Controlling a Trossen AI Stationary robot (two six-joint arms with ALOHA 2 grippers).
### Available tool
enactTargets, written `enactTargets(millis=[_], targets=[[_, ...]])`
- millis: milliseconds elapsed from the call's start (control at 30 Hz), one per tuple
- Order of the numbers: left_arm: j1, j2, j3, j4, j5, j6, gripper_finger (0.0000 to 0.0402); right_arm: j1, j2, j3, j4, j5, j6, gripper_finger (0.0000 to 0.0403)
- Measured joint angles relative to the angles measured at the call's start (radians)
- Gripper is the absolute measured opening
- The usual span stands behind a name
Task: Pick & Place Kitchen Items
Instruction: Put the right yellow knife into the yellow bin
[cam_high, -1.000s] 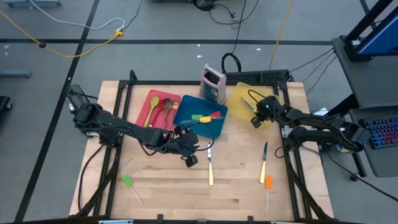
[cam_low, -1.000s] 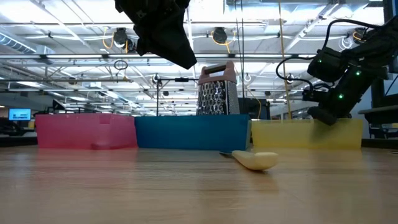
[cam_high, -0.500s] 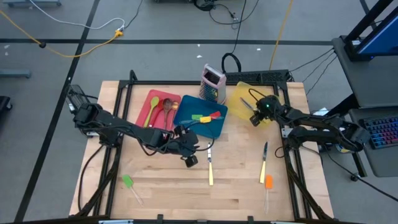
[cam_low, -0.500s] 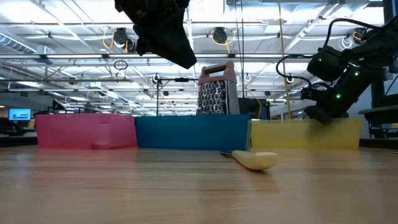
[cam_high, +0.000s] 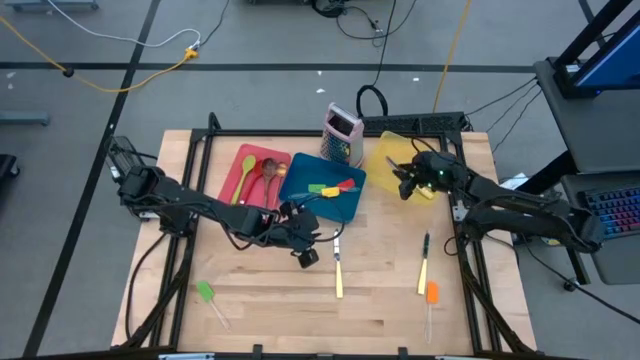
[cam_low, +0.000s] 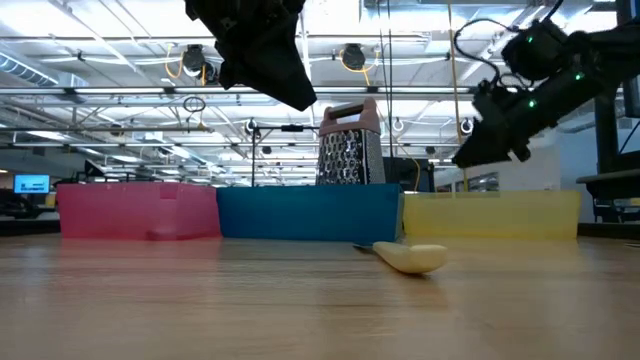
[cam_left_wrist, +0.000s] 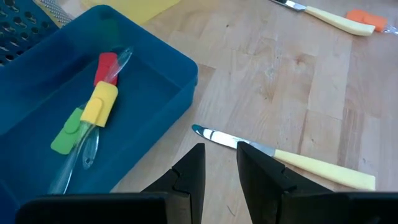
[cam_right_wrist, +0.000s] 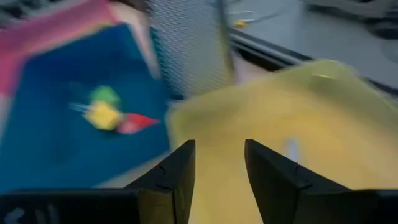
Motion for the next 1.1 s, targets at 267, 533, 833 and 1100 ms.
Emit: enactTargets(millis=[267, 533, 833, 1100], targets=[[-0.001, 0.0, 0.0, 0.0, 0.0, 0.006, 0.0095, 0.224, -0.083, 0.001, -0.013, -0.053, 0.14, 0.013], [0.009, 0.0, 0.0, 0.001, -0.001, 0.016, 0.0095, 0.554, -0.072, 0.089, -0.049, 0.219, 0.156, 0.013], [0.036, 0.0, 0.0, 0.01, -0.002, 0.058, 0.0095, 0.928, 0.116, 0.326, -0.199, 0.638, 0.174, 0.013], [0.046, 0.0, 0.0, 0.01, -0.002, 0.088, 0.0095, 1.052, 0.395, 0.511, -0.306, 0.673, 0.346, 0.013]])
